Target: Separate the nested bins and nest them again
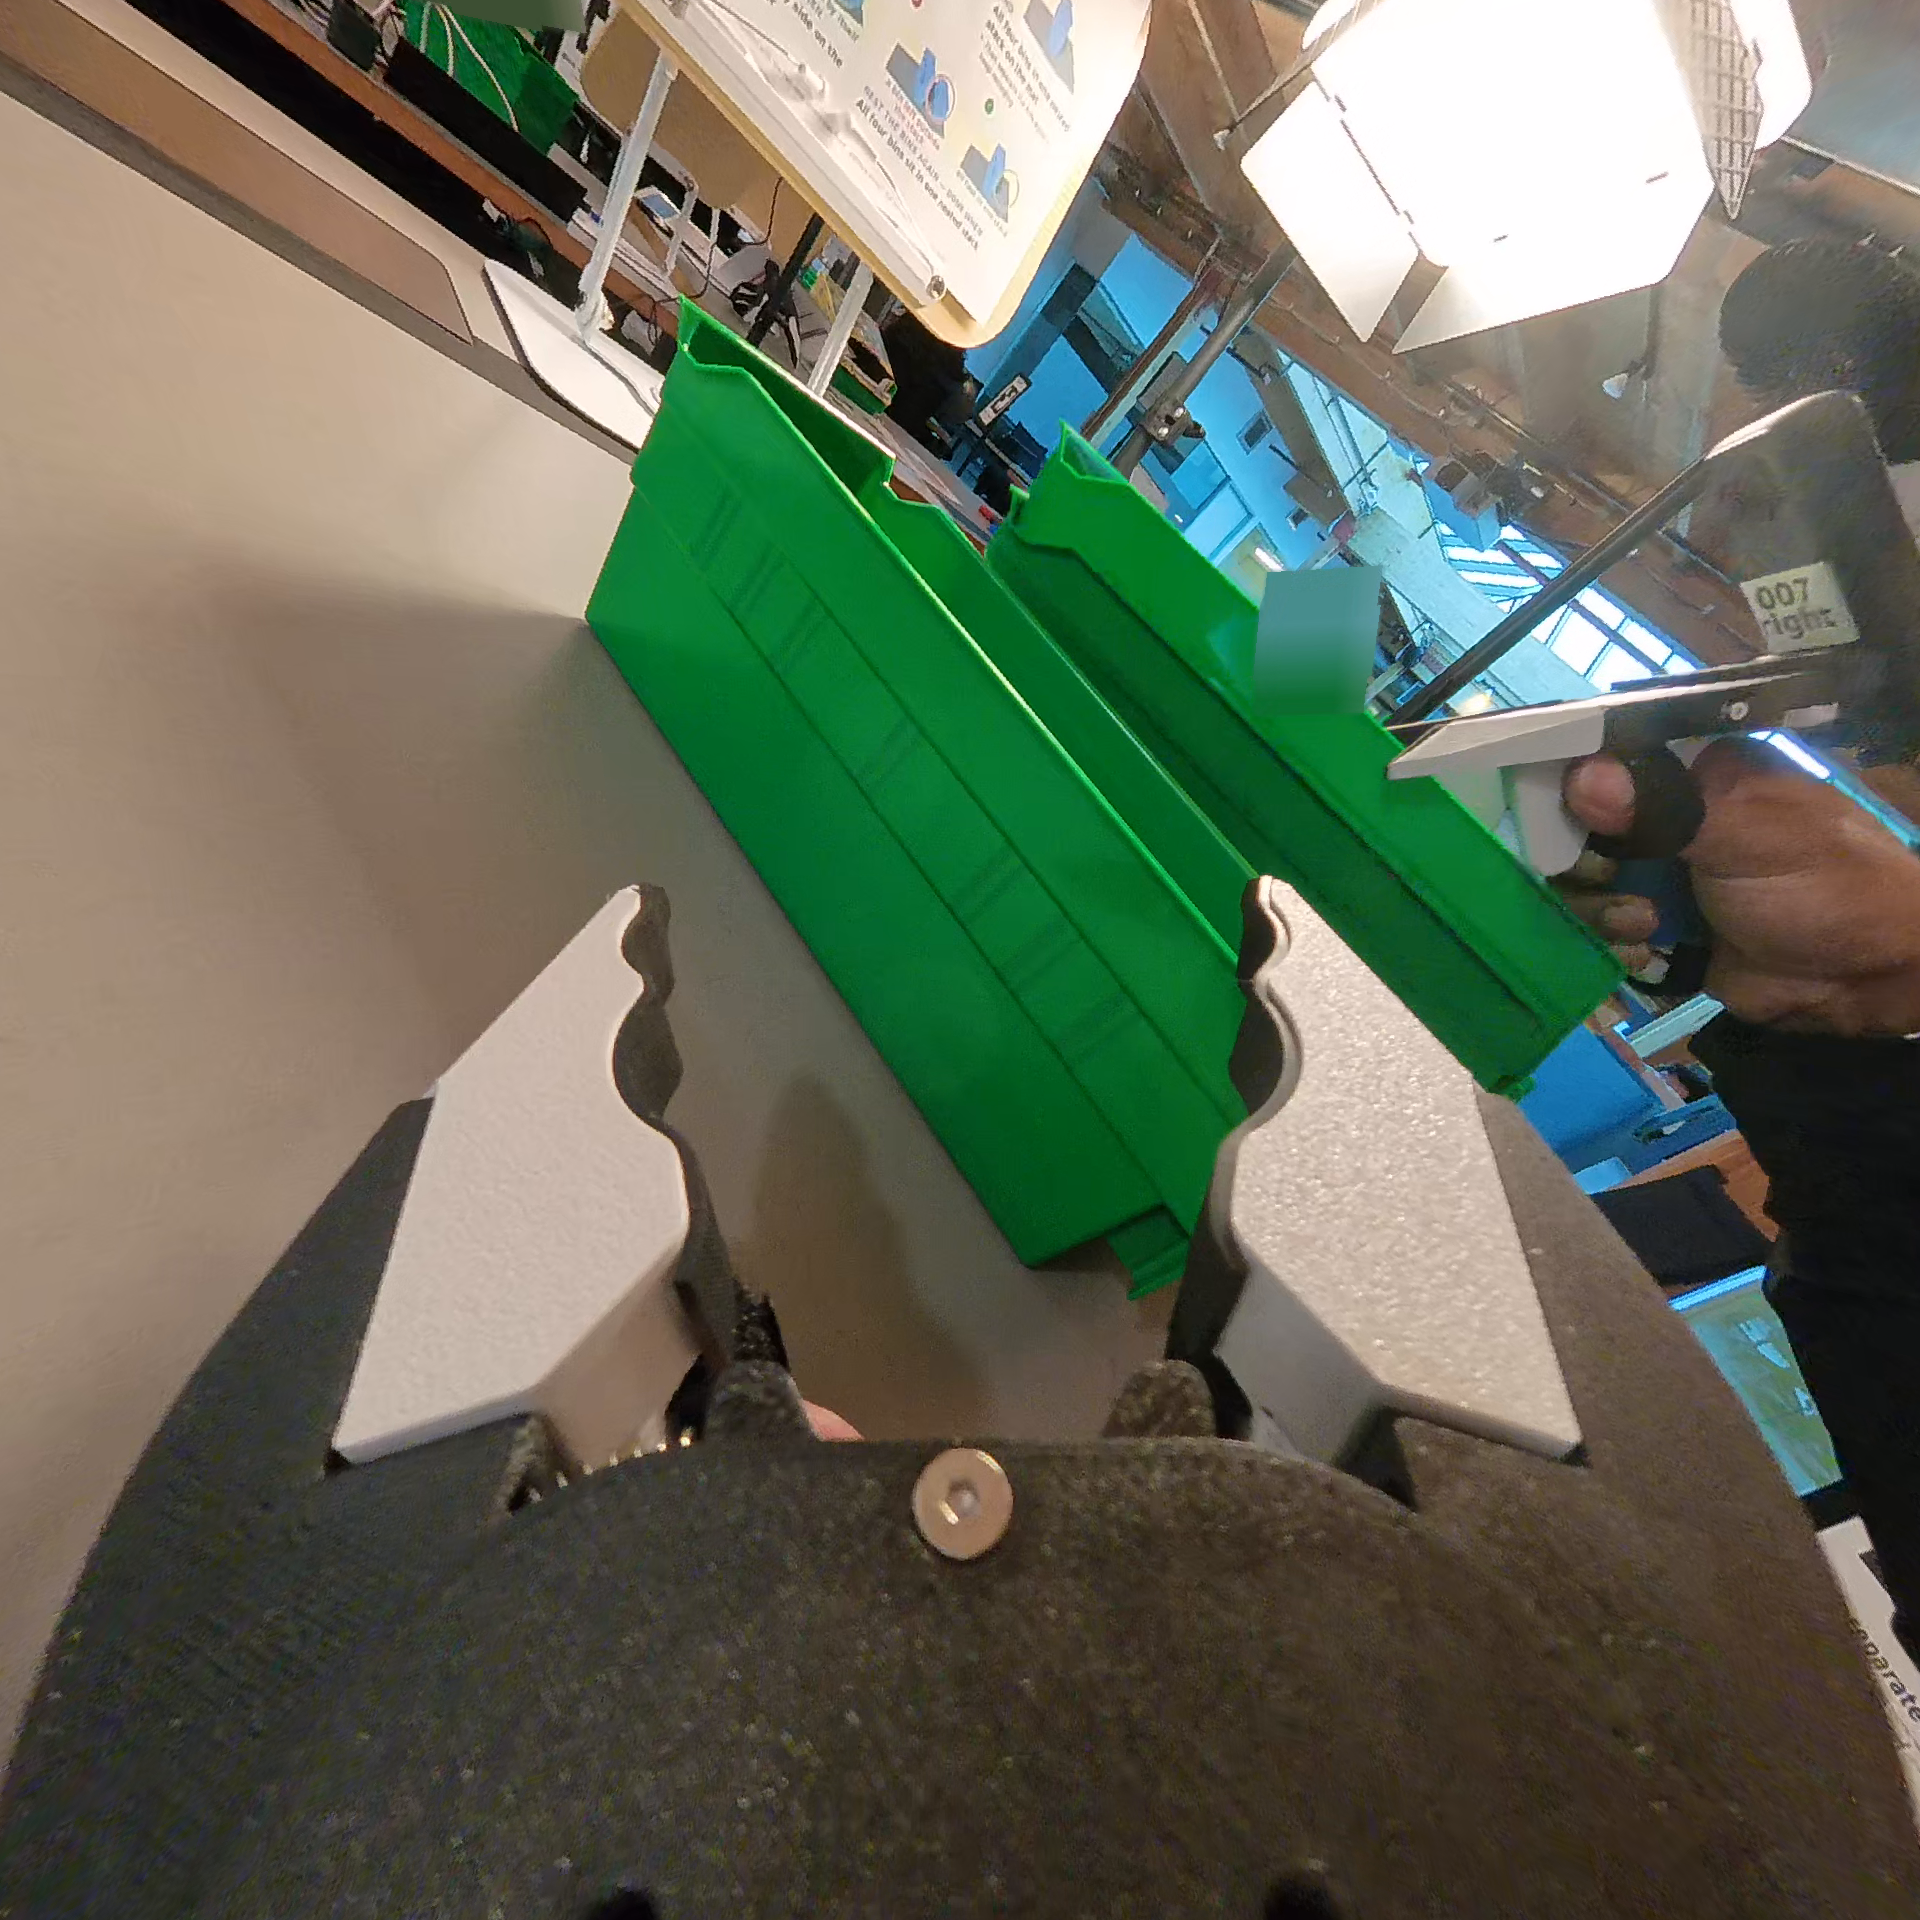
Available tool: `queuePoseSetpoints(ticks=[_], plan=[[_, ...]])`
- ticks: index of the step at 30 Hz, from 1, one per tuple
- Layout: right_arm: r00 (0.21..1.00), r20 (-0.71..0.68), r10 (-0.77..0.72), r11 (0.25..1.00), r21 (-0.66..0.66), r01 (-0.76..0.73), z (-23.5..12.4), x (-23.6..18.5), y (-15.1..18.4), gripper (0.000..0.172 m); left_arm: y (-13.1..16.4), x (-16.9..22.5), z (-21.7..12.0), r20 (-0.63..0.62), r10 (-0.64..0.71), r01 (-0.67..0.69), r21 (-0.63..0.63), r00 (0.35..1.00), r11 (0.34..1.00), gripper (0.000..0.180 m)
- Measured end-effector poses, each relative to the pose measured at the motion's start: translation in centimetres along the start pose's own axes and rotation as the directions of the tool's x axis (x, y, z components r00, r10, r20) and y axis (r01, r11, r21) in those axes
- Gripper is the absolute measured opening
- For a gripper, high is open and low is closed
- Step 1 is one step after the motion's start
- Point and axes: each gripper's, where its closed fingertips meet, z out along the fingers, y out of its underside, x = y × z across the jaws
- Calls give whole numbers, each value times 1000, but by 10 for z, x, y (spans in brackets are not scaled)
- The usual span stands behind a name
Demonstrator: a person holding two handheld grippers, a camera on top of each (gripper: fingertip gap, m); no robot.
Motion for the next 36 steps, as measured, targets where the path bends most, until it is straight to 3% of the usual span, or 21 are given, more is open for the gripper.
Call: queuePoseSetpoints(ticks=[25,29,34,36], plan=[[999,15,50,998,25,-50,12,2,9,98,0,0,0,1,1,-1,2,1000,1000,108],[998,15,66,997,37,-67,20,1,14,105,0,0,1,1,1,-1,1,1000,1000,108],[978,161,133,974,162,-159,6,-9,3,100,-1,1,0,1,4,-4,9,1000,1000,108],[972,200,124,970,180,-160,-7,-15,6,106,-1,1,0,-1,3,-3,11,1000,1000,108]])
